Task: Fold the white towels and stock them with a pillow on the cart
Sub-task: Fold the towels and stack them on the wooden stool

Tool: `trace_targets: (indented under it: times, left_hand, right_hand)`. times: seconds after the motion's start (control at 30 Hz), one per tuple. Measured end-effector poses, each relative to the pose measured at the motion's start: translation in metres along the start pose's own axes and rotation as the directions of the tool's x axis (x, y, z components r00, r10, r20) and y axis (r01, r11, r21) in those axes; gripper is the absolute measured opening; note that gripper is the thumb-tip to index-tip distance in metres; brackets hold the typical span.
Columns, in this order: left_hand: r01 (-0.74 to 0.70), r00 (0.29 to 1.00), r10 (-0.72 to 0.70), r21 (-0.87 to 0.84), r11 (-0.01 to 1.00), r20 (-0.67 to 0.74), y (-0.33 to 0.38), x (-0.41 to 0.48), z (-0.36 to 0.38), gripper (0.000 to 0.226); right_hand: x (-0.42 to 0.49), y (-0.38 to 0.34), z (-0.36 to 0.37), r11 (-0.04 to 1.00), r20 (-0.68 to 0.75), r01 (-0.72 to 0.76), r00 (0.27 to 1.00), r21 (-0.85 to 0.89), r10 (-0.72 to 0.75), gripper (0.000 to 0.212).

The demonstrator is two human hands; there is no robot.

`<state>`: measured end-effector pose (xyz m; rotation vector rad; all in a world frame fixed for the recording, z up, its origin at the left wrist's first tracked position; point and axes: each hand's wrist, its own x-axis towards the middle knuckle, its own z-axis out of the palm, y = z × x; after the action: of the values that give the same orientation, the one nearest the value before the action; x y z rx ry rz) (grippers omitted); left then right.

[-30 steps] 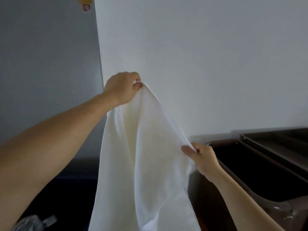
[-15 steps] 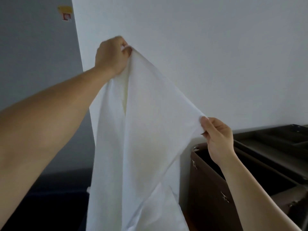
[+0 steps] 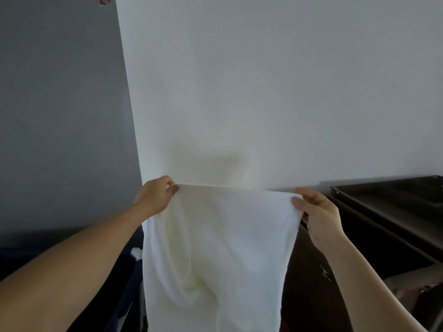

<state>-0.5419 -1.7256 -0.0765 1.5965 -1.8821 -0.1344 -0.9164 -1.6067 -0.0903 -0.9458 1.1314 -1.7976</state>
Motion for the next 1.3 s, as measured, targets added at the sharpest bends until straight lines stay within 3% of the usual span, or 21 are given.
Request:
trace_targets:
  times: [0.17,0.37,0.5,0.63,0.73,0.8,0.93,1.1,1.3]
  left_hand:
    - [0.039,0.998,-0.039,0.001,0.999,0.047,-0.016,-0.009,0.002,0.016]
    - [0.085,0.977,-0.076,-0.038,0.996,0.201,-0.02,-0.019,0.009,0.018]
    - [0.269,0.951,-0.21,-0.274,0.923,0.228,-0.026,-0.018,0.008,0.018]
    - [0.297,0.954,-0.263,-0.338,0.893,0.142,-0.014,-0.018,-0.003,0.042]
    - [0.222,0.975,-0.216,-0.36,0.906,0.057,0.027,-0.036,0.002,0.046]
    - [0.183,0.982,-0.185,-0.373,0.91,0.031,0.056,-0.056,0.015,0.041]
    - [0.187,0.982,-0.181,-0.499,0.846,0.062,0.087,-0.097,0.05,0.021]
    - [0.315,0.948,-0.274,-0.619,0.719,0.164,0.088,-0.117,0.065,0.038]
    - [0.282,0.956,-0.273,-0.603,0.746,0.109,0.087,-0.121,0.065,0.026]
  right_hand:
    - [0.002,0.016,0.002,0.979,0.036,-0.097,0.995,0.176,0.093,0.058]
    - [0.009,0.028,0.009,0.94,-0.11,-0.175,0.97,0.294,0.215,0.039]
    - [0.007,0.03,0.016,0.979,-0.291,-0.16,0.937,0.126,0.191,0.03]
    - [0.0,0.027,0.034,0.986,-0.415,-0.045,0.909,-0.159,-0.026,0.02]
    - [-0.015,0.032,0.068,0.891,-0.323,0.02,0.928,-0.454,-0.186,0.015]
    - [-0.029,0.038,0.094,0.836,-0.223,0.087,0.944,-0.542,-0.242,0.011]
    - [-0.057,0.055,0.131,0.785,-0.056,0.206,0.955,-0.585,-0.292,0.014]
    - [-0.081,0.077,0.136,0.748,0.057,0.235,0.965,-0.62,-0.256,0.011]
    - [-0.093,0.083,0.137,0.743,0.096,0.272,0.958,-0.611,-0.272,0.013]
